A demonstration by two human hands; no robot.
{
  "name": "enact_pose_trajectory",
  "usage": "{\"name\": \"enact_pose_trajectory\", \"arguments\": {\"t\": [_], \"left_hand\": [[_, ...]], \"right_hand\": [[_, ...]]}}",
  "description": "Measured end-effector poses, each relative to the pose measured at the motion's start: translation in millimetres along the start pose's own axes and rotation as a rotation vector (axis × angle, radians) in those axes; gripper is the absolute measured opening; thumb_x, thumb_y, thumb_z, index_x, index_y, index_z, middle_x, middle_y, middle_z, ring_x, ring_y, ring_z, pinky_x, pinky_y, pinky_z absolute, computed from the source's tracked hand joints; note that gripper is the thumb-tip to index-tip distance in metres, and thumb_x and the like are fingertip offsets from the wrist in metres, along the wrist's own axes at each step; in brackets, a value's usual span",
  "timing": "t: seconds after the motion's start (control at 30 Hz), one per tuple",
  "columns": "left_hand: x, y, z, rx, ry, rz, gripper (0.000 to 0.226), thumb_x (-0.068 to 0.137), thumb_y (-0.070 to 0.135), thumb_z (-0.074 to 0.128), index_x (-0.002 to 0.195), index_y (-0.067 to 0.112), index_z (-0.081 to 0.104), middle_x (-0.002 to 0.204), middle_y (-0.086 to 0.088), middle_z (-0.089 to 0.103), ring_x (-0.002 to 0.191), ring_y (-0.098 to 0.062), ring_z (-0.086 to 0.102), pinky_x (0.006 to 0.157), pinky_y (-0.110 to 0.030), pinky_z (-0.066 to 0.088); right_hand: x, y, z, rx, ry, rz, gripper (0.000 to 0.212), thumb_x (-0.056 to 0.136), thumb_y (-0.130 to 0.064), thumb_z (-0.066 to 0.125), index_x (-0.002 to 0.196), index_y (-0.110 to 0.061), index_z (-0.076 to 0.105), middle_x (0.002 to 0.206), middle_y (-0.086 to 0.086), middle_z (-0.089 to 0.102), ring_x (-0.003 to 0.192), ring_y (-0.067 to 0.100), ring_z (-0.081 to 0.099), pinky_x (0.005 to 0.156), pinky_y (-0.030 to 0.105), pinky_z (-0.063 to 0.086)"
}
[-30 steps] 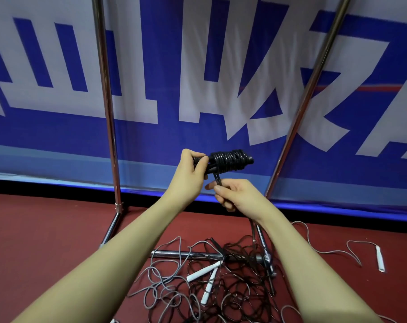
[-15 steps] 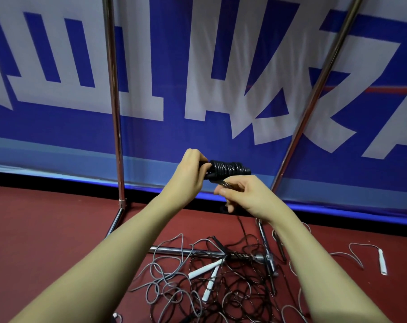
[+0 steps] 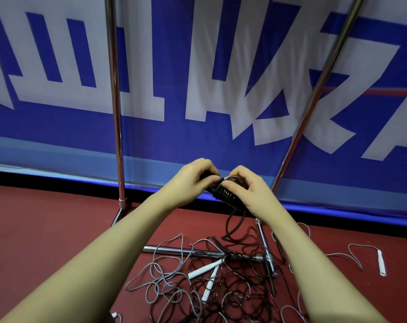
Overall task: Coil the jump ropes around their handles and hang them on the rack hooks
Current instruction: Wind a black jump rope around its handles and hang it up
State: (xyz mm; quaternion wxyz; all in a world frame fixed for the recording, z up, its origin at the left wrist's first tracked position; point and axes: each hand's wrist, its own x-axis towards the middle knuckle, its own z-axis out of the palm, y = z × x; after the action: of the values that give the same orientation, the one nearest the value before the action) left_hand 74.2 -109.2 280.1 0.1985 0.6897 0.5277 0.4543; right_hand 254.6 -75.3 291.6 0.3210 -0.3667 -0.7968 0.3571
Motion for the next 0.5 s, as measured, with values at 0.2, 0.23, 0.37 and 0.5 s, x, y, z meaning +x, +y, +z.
{"name": "enact_pose_trajectory", "arguments": {"t": [0.2,0.23,0.37,0.5], "left_hand": [[4.9,15.1,11.1,-0.329,0.231,-0.072,0.032,0.095,0.017,0.058,0.119,0.022,0.037,0.092,0.000,0.055,0.072,-0.013,0.057,0.071,-0.025,0.050],[4.9,14.8,13.0,-0.335,0.262,-0.077,0.038,0.093,0.019,0.062,0.120,0.022,0.036,0.097,-0.001,0.056,0.075,-0.013,0.057,0.073,-0.027,0.049],[-2.3,9.6,23.3,0.060,0.310,-0.010,0.042,0.084,0.037,0.072,0.114,0.021,0.047,0.099,0.007,0.060,0.080,-0.005,0.055,0.072,-0.020,0.045],[-2.8,7.1,33.9,0.447,0.379,0.203,0.049,0.085,0.051,0.053,0.110,0.011,0.066,0.094,0.001,0.068,0.081,-0.019,0.062,0.065,-0.029,0.049]], "right_hand": [[3.8,-5.9,3.6,0.273,0.242,0.012,0.019,0.094,-0.018,0.061,0.085,-0.005,0.051,0.071,0.004,0.060,0.067,0.022,0.061,0.064,0.040,0.055],[4.9,-4.3,3.4,0.311,0.291,0.013,0.019,0.094,-0.020,0.060,0.084,-0.007,0.050,0.071,0.004,0.058,0.068,0.024,0.060,0.066,0.045,0.055],[8.0,1.9,3.6,0.398,0.438,0.035,0.023,0.096,-0.017,0.057,0.086,0.001,0.047,0.069,0.010,0.047,0.057,0.013,0.055,0.053,0.036,0.055],[11.4,4.2,12.8,0.467,0.474,0.065,0.021,0.095,-0.014,0.058,0.079,-0.004,0.048,0.069,0.007,0.043,0.058,0.011,0.045,0.054,0.025,0.046]]}}
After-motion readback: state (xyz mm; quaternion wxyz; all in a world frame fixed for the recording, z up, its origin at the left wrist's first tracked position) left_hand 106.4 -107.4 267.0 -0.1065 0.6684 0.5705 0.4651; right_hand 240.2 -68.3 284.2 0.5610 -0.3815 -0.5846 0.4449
